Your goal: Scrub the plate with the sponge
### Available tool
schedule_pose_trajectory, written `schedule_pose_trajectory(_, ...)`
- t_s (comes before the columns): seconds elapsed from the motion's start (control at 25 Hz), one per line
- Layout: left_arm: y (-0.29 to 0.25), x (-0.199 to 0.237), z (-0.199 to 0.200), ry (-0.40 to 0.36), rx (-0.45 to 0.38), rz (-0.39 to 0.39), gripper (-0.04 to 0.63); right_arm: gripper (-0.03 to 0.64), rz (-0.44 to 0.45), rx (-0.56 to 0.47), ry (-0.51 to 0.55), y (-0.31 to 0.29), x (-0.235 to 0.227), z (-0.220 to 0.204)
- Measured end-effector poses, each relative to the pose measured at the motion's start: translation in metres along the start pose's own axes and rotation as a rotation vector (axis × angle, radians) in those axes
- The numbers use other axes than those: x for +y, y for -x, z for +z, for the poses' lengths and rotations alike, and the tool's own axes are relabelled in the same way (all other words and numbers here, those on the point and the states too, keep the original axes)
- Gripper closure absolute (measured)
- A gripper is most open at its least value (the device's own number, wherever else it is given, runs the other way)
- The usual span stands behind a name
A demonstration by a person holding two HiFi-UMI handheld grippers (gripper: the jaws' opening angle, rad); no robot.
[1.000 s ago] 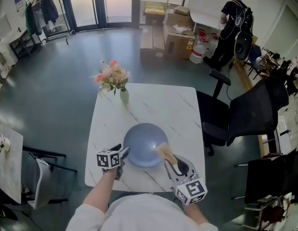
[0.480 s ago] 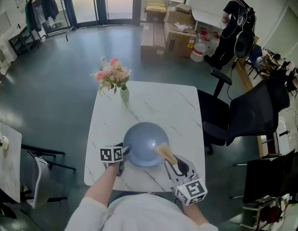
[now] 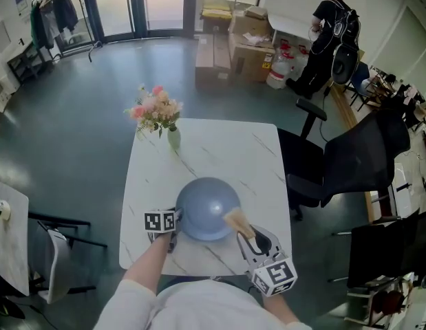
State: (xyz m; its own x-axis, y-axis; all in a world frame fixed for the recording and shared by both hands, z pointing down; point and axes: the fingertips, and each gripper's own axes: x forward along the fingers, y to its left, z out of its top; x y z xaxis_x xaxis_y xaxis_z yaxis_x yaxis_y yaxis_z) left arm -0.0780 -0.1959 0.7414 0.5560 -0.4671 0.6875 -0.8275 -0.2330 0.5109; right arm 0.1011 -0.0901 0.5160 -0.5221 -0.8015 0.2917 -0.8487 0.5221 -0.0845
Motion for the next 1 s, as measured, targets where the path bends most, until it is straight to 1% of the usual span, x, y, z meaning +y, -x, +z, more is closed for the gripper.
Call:
schedule_pose_trajectory(0.24,-0.001,-0.001,-0.002,-0.043,0.028,0.047,0.541,0.494,-0.005,-0.003,0.004,0.004,0.002,0.000)
schedule_pose_trajectory(0.32,0.000,-0.004,-0.004,-0.030,0.032,0.042,0.547,0.494,-0.013,-0.004,0.007,0.006,0.002,0.002)
schedule_pose_trajectory(0.44,0.004,-0.006,-0.007,0.026,0.017,0.020,0.554,0.494,-0.020,-0.011,0.010,0.008,0.002,0.005)
schedule_pose_trajectory(0.52,0.007,-0.008,-0.007,0.032,0.005,0.013,0.554,0.494,-0.017,-0.017,0.013,0.008,0.003,0.006)
schedule_pose_trajectory(0.6,0.011,-0.011,-0.006,0.023,-0.007,0.009,0.554,0.494,-0.014,-0.018,0.015,0.008,0.003,0.005)
schedule_pose_trajectory(0.8,0.025,-0.022,0.005,-0.004,-0.063,-0.013,0.554,0.494,-0.006,-0.024,0.027,0.006,0.008,0.008)
schedule_pose_trajectory(0.92,0.043,-0.033,0.017,-0.020,-0.121,-0.036,0.554,0.494,0.001,-0.037,0.044,0.005,0.011,0.015)
schedule_pose_trajectory(1.0,0.057,-0.044,0.027,-0.008,-0.175,-0.075,0.554,0.494,0.005,-0.048,0.058,0.004,0.012,0.022)
